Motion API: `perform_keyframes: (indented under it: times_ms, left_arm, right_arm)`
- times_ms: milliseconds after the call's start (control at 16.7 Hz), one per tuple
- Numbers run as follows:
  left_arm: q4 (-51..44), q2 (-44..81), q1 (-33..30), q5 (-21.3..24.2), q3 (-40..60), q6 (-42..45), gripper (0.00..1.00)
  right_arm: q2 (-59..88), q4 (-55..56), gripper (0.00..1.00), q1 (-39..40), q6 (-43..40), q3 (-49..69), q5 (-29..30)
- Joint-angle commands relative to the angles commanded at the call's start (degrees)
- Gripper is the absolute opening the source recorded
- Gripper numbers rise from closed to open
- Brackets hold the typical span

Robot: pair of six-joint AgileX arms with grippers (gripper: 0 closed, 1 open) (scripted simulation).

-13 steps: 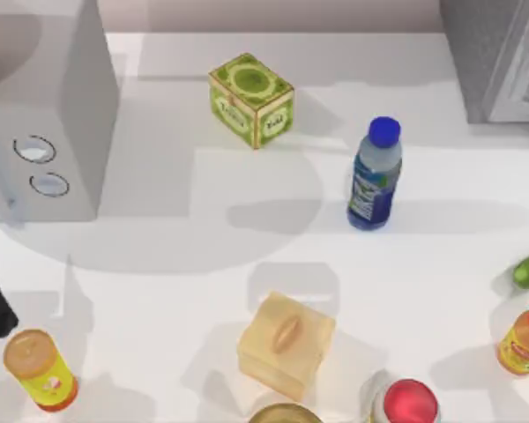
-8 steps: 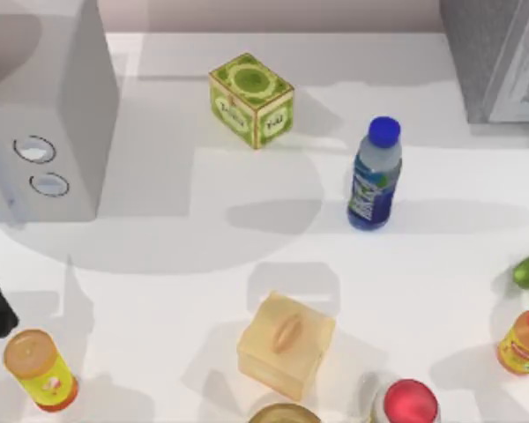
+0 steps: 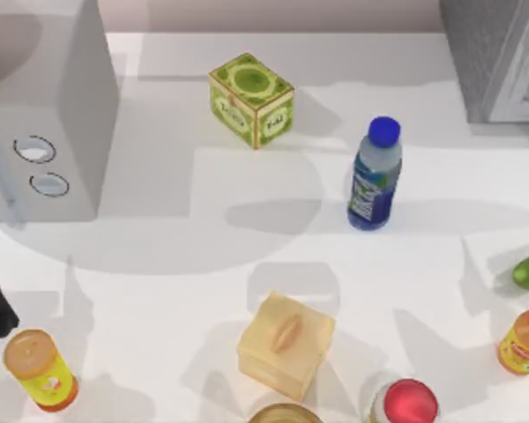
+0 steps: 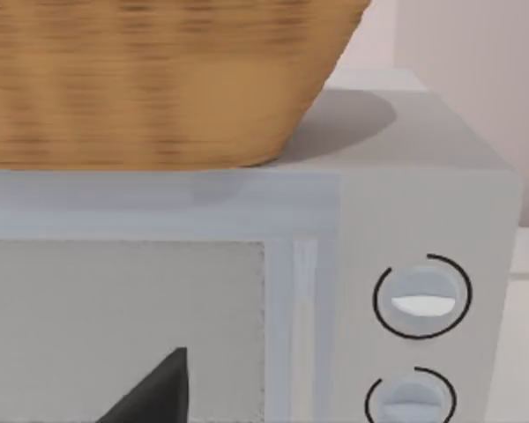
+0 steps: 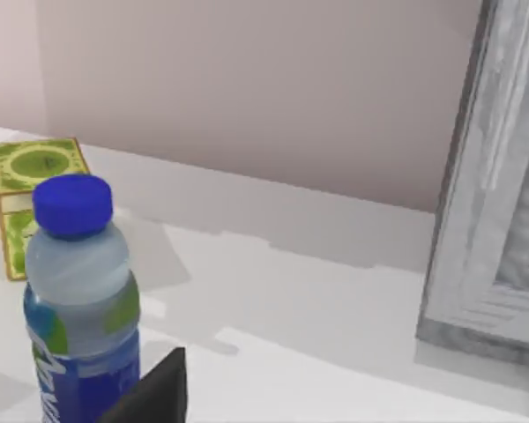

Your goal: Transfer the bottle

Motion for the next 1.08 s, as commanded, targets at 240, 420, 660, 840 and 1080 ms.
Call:
perform_keyframes:
  times_ms: [240,420,660,840,1080]
  left_arm:
    - [0.0,0.0,0.0,0.0,0.0,0.0,1.00]
    - [0.0,0.0,0.0,0.0,0.0,0.0,1.00]
    - [0.0,0.0,0.0,0.0,0.0,0.0,1.00]
    - [0.0,0.0,0.0,0.0,0.0,0.0,1.00]
    - [0.0,0.0,0.0,0.0,0.0,0.0,1.00]
  right_arm:
    - [26.1,15.5,1.00,1.4,-1.6,5.2,-6.5]
    - [44.0,26.8,1.00,2.4,-2.3,9.5,-11.2]
    - [61.6,39.4,1.00,3.8,-2.9,13.9,-16.5]
    - [68.8,45.1,1.00,4.7,-3.1,14.9,-19.3]
    - [70.7,46.8,1.00,5.0,-3.1,14.9,-20.1]
